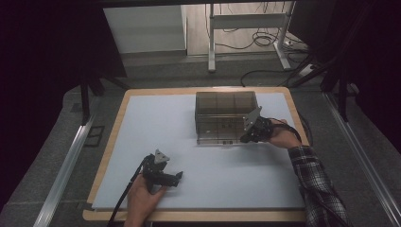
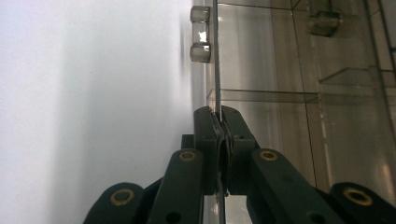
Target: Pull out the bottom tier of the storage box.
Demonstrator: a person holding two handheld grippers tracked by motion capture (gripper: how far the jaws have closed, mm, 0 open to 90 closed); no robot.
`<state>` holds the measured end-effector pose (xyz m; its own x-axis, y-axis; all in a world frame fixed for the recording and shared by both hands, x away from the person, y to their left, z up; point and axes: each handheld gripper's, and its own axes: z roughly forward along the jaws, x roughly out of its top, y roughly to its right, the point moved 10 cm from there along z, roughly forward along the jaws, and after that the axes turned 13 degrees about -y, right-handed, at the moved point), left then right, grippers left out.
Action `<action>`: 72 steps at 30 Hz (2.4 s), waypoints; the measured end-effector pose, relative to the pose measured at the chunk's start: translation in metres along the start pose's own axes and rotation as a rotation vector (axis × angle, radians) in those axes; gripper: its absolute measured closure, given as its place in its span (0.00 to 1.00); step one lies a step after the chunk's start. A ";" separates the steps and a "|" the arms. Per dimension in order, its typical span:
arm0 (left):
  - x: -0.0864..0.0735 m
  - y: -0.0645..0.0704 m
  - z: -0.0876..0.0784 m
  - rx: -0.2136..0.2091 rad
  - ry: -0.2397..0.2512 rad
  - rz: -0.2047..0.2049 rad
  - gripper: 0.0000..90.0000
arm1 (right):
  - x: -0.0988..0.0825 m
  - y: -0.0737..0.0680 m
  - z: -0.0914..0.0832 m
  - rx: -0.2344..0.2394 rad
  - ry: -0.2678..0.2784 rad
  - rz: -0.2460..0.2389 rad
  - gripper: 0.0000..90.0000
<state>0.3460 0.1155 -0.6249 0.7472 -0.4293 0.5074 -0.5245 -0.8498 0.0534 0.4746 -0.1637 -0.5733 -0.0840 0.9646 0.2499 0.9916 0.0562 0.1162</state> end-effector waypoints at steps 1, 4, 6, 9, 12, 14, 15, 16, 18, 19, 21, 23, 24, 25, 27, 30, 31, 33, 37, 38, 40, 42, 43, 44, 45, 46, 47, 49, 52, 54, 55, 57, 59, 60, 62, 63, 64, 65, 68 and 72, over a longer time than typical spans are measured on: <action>0.000 0.000 0.000 0.000 0.000 0.000 0.00 | 0.000 -0.001 -0.001 -0.007 -0.007 -0.004 0.96; 0.000 0.000 0.000 0.000 0.000 0.001 0.00 | 0.001 -0.006 -0.001 -0.002 -0.006 -0.015 0.96; 0.000 0.000 0.000 0.000 0.000 0.000 0.00 | 0.001 -0.009 -0.002 -0.002 -0.007 -0.019 0.96; 0.000 0.000 0.000 0.000 -0.001 0.001 0.00 | 0.001 -0.013 -0.003 -0.001 -0.009 -0.024 0.96; 0.000 0.000 0.000 0.000 0.000 0.000 0.00 | 0.002 -0.017 -0.003 0.002 -0.004 -0.030 0.96; 0.000 0.000 0.000 0.000 0.000 0.001 0.00 | 0.002 -0.020 -0.003 0.006 -0.003 -0.033 0.96; 0.000 0.000 0.000 0.000 0.000 0.001 0.00 | 0.002 -0.021 -0.004 -0.005 -0.008 -0.036 0.96; 0.000 0.000 0.000 0.000 0.000 0.000 0.00 | 0.002 -0.023 -0.003 0.001 -0.008 -0.030 0.96; 0.000 0.000 0.000 0.000 -0.001 0.000 0.00 | 0.003 -0.026 -0.003 0.008 -0.004 -0.033 0.95; 0.000 0.000 0.000 0.000 0.000 0.000 0.00 | 0.004 -0.027 -0.003 0.001 -0.004 -0.039 0.95; 0.000 0.000 0.000 0.000 0.000 0.000 0.00 | 0.005 -0.030 -0.004 0.003 -0.004 -0.040 0.95; 0.000 0.000 0.000 0.000 0.000 0.000 0.00 | 0.006 -0.033 -0.003 0.006 -0.003 -0.048 0.95; 0.000 0.000 0.000 0.000 -0.001 0.000 0.00 | 0.006 -0.034 -0.003 0.004 -0.003 -0.051 0.95; 0.000 0.000 0.000 0.000 0.000 0.000 0.00 | 0.005 -0.035 -0.003 0.001 -0.005 -0.052 0.95; 0.000 0.000 0.000 0.000 0.000 0.000 0.00 | 0.005 -0.036 -0.003 0.001 -0.003 -0.053 0.96; 0.000 0.000 0.000 0.000 -0.001 0.000 0.00 | 0.004 -0.039 -0.002 0.009 0.006 -0.059 0.96; 0.000 0.000 0.000 0.000 -0.001 0.000 0.00 | 0.003 -0.040 -0.003 0.007 0.001 -0.054 0.96; 0.000 0.000 0.000 0.000 0.000 0.000 0.00 | 0.003 -0.040 -0.002 0.000 0.001 -0.060 0.96; 0.000 0.000 0.000 0.000 -0.001 0.000 0.00 | 0.001 -0.042 0.001 0.008 -0.004 -0.055 0.96; 0.000 0.000 0.000 0.000 -0.001 0.000 0.00 | 0.001 -0.042 0.001 0.006 -0.003 -0.054 0.96; 0.000 0.000 0.000 0.000 0.000 0.000 0.00 | -0.001 -0.042 0.002 -0.002 -0.011 -0.055 0.96; 0.000 0.000 0.000 0.000 0.000 -0.001 0.00 | -0.001 -0.042 0.003 -0.004 -0.004 -0.055 0.96; 0.000 0.000 0.000 0.000 0.000 0.000 0.00 | 0.000 -0.043 0.004 0.007 0.005 -0.053 0.96; 0.000 0.000 0.000 0.000 0.000 0.000 0.00 | -0.001 -0.044 0.004 0.013 0.006 -0.050 0.96; 0.000 0.000 0.000 0.000 0.000 0.000 0.00 | -0.001 -0.044 0.004 0.013 0.007 -0.050 0.96; 0.000 0.000 0.000 0.000 0.000 0.000 0.00 | -0.001 -0.044 0.004 0.008 0.007 -0.047 0.96; 0.000 0.000 0.000 0.000 0.000 0.000 0.00 | -0.001 -0.043 0.004 -0.001 0.003 -0.046 0.96; 0.000 0.000 0.000 0.000 0.000 0.000 0.00 | -0.001 -0.043 0.004 -0.004 0.005 -0.046 0.96; 0.000 0.000 0.000 0.000 0.000 0.000 0.00 | -0.001 -0.042 0.004 -0.012 0.004 -0.045 0.95; 0.000 0.000 0.000 0.000 0.000 0.000 0.00 | -0.001 -0.043 0.005 -0.008 0.009 -0.037 0.94; 0.000 0.000 0.000 0.000 0.000 0.000 0.00 | -0.001 -0.042 0.005 -0.011 0.011 -0.046 0.93; 0.000 0.000 0.000 0.000 0.000 0.000 0.00 | -0.002 -0.042 0.005 -0.019 0.006 -0.046 0.92; 0.000 0.000 0.000 0.000 0.000 0.000 0.00 | -0.002 -0.043 0.005 -0.014 0.012 -0.043 0.90; 0.000 0.000 0.000 0.000 0.000 0.000 0.00 | -0.002 -0.042 0.004 -0.019 0.011 -0.042 0.90; 0.000 0.000 0.000 0.000 0.000 0.000 0.00 | -0.001 -0.043 0.004 -0.023 0.014 -0.045 0.89; 0.000 0.000 0.000 0.000 0.000 0.000 0.00 | 0.000 -0.043 0.003 -0.022 0.018 -0.041 0.88; 0.000 0.000 0.000 0.000 0.000 0.000 0.00 | 0.000 -0.044 0.002 -0.023 0.019 -0.038 0.87; 0.000 0.000 0.000 0.000 0.000 0.000 0.00 | 0.002 -0.044 0.002 -0.015 0.031 -0.040 0.87; 0.000 0.000 0.000 0.000 0.000 -0.001 0.00 | 0.002 -0.044 0.000 -0.034 0.031 -0.033 0.84; 0.000 0.000 0.000 0.000 0.000 -0.001 0.00 | 0.003 -0.045 -0.002 -0.038 0.041 -0.015 0.78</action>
<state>0.3460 0.1154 -0.6249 0.7474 -0.4288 0.5074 -0.5241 -0.8500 0.0537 0.4296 -0.1637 -0.5761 -0.1034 0.9523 0.2870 0.9859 0.0599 0.1565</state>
